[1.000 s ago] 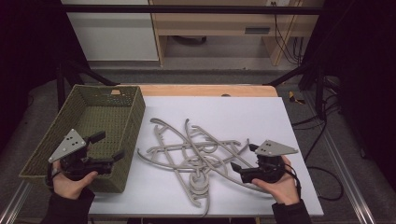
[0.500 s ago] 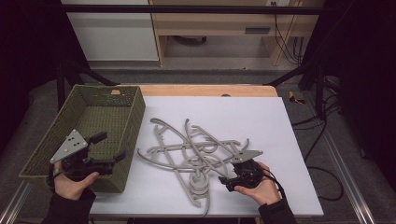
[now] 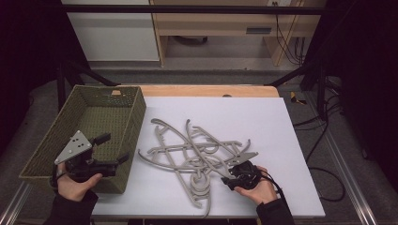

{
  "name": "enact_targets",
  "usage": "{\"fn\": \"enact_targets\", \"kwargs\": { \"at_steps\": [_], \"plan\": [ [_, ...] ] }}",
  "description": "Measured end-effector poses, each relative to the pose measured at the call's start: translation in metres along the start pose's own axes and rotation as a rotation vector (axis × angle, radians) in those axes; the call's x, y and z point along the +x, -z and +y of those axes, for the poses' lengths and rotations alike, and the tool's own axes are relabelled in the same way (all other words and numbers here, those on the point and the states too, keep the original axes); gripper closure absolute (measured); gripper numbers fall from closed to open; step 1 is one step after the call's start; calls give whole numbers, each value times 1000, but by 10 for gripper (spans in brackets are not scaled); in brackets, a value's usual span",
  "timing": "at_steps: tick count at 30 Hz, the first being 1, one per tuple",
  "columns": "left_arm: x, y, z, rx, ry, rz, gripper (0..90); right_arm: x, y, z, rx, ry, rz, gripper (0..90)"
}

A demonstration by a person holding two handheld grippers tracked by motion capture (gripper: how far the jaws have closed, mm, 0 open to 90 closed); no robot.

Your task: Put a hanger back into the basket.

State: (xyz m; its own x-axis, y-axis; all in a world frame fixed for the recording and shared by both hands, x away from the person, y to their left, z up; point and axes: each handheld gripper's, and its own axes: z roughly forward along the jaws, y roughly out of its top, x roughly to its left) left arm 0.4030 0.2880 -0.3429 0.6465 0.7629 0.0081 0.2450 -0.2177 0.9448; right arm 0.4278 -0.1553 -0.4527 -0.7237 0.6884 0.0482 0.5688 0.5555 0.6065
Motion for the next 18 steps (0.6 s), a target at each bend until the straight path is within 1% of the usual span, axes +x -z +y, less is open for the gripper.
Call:
{"fn": "enact_targets", "kwargs": {
  "at_steps": [1,2,6,7,8,9,13,15,16,17,18],
  "plan": [
    [0,0,0,1,1,0,79,0,0,0,-1,1,-3,621],
    [0,0,0,2,2,0,79,-2,-1,-1,0,8,7,636],
    [-1,-3,-1,10,-2,-5,80,-1,-2,-1,4,-5,12,640],
    [-1,-3,-1,10,-3,-5,79,-2,-2,0,15,6,9,640],
    [-1,-4,-1,12,-4,-5,79,-2,-3,0,13,13,9,640],
    [-1,-4,-1,13,-8,-4,80,-2,-4,0,11,5,16,643],
    [-2,-4,-1,15,-9,-7,80,-2,-5,0,23,1,25,660],
    [-2,-4,-1,14,-9,-7,80,-3,-4,0,28,-10,35,698],
    [-2,-4,-1,14,-10,-7,80,-3,-3,0,29,-15,31,717],
    [-2,-4,-1,13,-10,-7,80,-4,-2,0,33,-7,43,721],
    [-2,-4,-1,13,-10,-8,80,-4,-2,0,33,-7,43,721]
  ]
}}
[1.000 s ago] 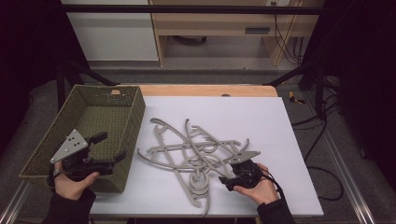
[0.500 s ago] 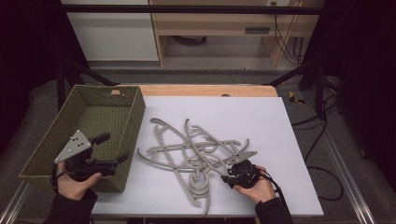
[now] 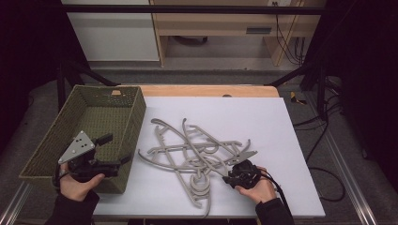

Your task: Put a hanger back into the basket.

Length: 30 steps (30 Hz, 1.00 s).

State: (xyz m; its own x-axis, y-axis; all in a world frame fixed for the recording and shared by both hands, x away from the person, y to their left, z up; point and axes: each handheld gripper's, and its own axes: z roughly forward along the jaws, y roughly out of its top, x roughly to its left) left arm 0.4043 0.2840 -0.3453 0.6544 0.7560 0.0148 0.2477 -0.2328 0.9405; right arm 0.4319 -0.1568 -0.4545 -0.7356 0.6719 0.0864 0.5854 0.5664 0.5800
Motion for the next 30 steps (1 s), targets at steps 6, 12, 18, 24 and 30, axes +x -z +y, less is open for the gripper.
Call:
{"fn": "enact_targets", "kwargs": {
  "at_steps": [6,12,18,24,30],
  "plan": [
    [-1,0,0,1,-2,0,80,0,1,0,14,14,-5,761],
    [-1,-1,0,4,-2,0,80,0,3,0,9,31,-4,786],
    [-2,-2,0,8,-7,-5,80,-2,12,2,-17,29,-14,811],
    [-5,-5,1,14,-19,-15,80,-4,29,7,-62,72,14,812],
    [-19,-15,3,44,-70,-52,80,0,46,15,-83,109,80,812]
  ]
}}
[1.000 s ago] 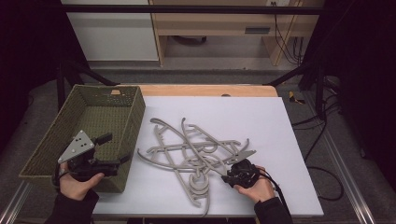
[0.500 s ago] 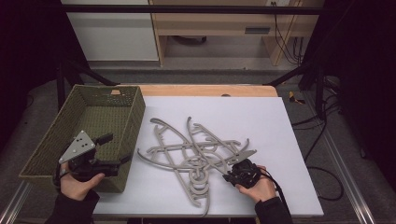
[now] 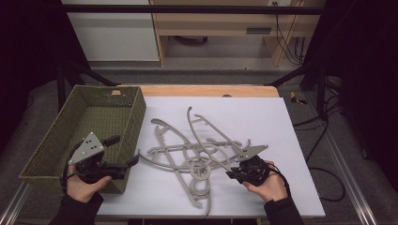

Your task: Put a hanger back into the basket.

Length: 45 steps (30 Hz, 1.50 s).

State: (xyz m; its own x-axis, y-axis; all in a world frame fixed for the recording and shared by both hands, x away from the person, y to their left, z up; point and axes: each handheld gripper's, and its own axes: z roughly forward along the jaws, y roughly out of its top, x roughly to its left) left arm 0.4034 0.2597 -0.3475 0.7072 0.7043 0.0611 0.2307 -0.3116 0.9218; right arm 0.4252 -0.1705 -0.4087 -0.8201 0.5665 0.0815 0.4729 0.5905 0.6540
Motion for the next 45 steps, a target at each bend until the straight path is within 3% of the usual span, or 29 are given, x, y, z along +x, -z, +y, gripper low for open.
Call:
{"fn": "enact_targets", "kwargs": {
  "at_steps": [4,6,11,14,21,30,33,39,44,45],
  "plan": [
    [-10,-8,4,31,-44,-34,80,2,13,7,-34,60,66,811],
    [-13,-10,6,41,-67,-47,83,3,20,12,-78,78,110,812],
    [-20,-15,11,62,-120,-78,86,4,26,19,-79,104,160,812],
    [-26,-19,17,95,-174,-89,93,5,28,24,-74,143,205,811],
    [-39,-33,33,184,-325,-119,104,7,27,37,-47,182,311,811],
    [-57,-49,31,240,-480,-149,132,7,32,42,-39,209,394,811],
    [-64,-53,31,240,-545,-142,162,9,32,43,-22,216,411,811],
    [-76,-58,32,229,-633,-150,266,13,29,46,25,225,438,811],
    [-83,-63,28,243,-729,-167,406,16,27,48,44,222,460,811],
    [-84,-64,26,229,-724,-174,450,16,27,48,46,221,467,811]
  ]
}}
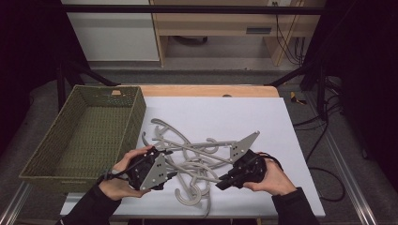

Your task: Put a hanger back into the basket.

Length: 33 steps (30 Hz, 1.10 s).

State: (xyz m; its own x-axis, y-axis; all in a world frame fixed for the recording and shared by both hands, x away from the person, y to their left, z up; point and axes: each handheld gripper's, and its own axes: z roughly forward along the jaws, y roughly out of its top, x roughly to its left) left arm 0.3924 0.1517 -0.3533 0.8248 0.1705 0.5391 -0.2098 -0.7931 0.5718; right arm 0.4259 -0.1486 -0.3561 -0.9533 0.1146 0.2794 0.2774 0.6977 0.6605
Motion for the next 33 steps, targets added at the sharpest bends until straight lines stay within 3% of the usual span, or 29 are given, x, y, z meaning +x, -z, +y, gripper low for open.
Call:
{"fn": "enact_targets", "kwargs": {
  "at_steps": [1,3,4,5,12,15,22,26,33],
  "plan": [
    [-3,-3,0,-21,14,-4,505,0,0,0,1,-1,3,811],
    [-6,-5,-1,-21,-2,5,554,0,0,0,6,-8,-1,811],
    [-7,-5,-1,-14,-18,3,584,-1,-1,0,9,-10,11,811],
    [-4,-2,0,39,-86,5,604,0,-1,0,15,-12,7,811],
    [-12,-4,0,55,-165,6,690,-1,-4,1,31,-13,31,811],
    [-14,-7,-2,56,-177,-9,707,0,-4,1,47,-18,30,811],
    [-15,-6,-2,49,-196,-18,732,-1,-2,0,38,19,22,810],
    [-17,-6,-1,46,-209,-23,753,1,2,0,28,16,8,808],
    [-15,-1,-1,27,-193,-42,792,-2,10,-1,-17,38,-33,789]
  ]
}}
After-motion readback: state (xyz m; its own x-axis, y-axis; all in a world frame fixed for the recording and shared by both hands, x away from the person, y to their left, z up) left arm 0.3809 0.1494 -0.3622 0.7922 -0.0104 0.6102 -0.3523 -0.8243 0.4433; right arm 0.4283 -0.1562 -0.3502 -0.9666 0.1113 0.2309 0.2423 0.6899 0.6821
